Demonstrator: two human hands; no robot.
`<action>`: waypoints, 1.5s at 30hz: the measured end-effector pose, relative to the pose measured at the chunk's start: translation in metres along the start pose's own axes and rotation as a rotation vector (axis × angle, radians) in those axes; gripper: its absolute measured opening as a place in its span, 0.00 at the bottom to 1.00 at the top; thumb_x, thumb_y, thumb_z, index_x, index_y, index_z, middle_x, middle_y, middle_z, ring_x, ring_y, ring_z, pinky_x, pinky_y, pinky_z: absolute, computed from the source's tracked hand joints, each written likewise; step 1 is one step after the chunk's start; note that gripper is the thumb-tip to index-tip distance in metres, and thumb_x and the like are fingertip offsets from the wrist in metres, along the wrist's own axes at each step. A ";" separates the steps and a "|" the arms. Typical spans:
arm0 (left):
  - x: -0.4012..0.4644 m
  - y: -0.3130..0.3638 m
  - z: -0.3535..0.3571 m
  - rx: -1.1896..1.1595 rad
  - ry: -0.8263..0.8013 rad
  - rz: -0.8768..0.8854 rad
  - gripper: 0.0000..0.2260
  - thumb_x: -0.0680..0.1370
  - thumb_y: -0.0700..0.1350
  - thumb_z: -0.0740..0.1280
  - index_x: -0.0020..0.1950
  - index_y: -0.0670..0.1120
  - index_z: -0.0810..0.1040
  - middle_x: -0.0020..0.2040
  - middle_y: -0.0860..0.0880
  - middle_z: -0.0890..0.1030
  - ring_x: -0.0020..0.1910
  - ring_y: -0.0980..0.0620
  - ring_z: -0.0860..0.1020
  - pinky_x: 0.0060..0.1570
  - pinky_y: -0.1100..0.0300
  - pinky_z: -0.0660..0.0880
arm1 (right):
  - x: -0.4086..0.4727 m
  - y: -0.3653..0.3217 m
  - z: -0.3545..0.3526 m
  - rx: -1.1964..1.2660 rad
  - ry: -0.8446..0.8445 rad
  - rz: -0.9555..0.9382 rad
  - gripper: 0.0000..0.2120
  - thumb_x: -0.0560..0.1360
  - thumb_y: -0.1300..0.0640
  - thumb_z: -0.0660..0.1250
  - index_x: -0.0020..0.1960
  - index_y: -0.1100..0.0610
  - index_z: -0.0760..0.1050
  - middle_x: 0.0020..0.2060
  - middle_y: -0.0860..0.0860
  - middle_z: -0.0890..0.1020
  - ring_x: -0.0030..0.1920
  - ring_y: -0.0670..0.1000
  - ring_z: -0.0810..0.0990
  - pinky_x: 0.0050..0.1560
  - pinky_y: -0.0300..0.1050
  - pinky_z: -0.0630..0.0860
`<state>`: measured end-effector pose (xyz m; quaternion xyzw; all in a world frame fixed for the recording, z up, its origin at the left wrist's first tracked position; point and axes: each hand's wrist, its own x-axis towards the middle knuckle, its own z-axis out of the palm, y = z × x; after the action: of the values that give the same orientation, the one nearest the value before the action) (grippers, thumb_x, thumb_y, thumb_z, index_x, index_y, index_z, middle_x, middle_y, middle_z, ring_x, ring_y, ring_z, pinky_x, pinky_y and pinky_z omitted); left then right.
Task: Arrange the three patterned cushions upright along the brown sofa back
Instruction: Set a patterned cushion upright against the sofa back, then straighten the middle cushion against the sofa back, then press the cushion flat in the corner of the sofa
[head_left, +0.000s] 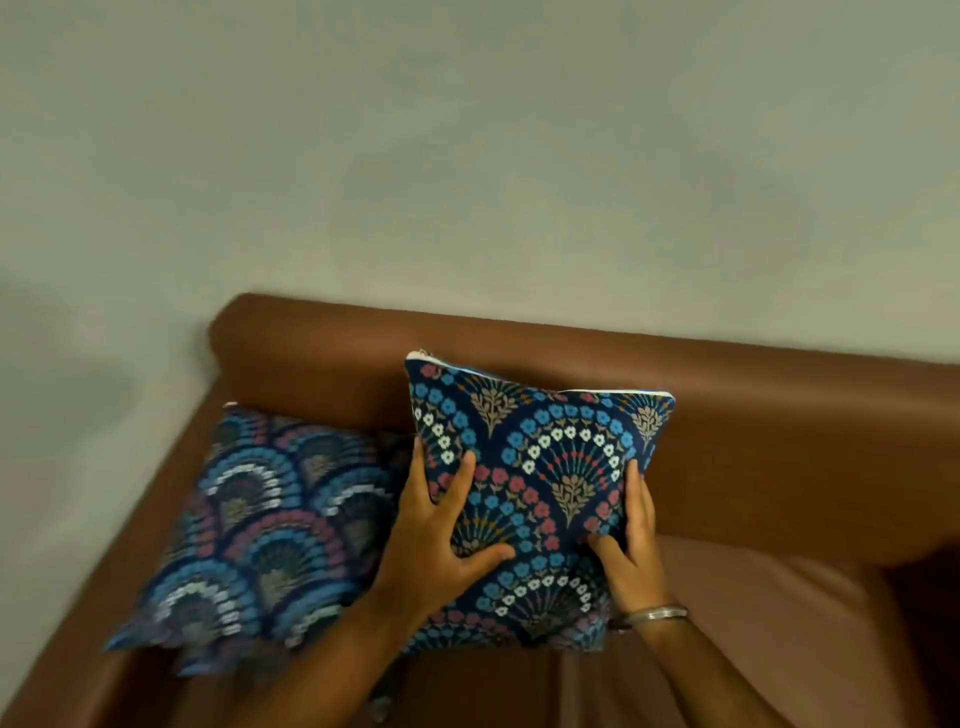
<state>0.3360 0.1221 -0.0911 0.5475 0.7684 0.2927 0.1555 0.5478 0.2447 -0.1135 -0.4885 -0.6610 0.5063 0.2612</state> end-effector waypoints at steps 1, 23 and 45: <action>0.003 0.023 0.038 -0.028 -0.045 0.019 0.49 0.67 0.74 0.66 0.79 0.63 0.42 0.80 0.45 0.33 0.79 0.46 0.38 0.72 0.45 0.61 | -0.003 0.021 -0.041 -0.032 0.041 0.007 0.40 0.71 0.53 0.63 0.74 0.30 0.47 0.79 0.48 0.49 0.79 0.48 0.46 0.76 0.60 0.56; 0.078 0.147 0.337 0.404 -0.721 0.593 0.38 0.79 0.58 0.62 0.79 0.59 0.37 0.80 0.47 0.36 0.78 0.38 0.43 0.73 0.38 0.55 | -0.033 0.238 -0.220 -0.886 0.034 0.362 0.47 0.62 0.49 0.69 0.77 0.56 0.55 0.74 0.67 0.63 0.70 0.73 0.66 0.60 0.72 0.71; 0.011 -0.389 -0.120 0.505 -0.484 -0.238 0.44 0.68 0.79 0.53 0.74 0.68 0.30 0.77 0.49 0.27 0.77 0.35 0.34 0.73 0.30 0.46 | 0.007 0.011 0.388 -0.728 -0.484 0.057 0.43 0.63 0.20 0.39 0.69 0.35 0.23 0.72 0.51 0.25 0.76 0.64 0.30 0.72 0.73 0.45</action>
<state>-0.0272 0.0100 -0.2377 0.5287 0.8158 -0.0642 0.2255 0.2235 0.0907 -0.2607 -0.4340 -0.8247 0.3474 -0.1045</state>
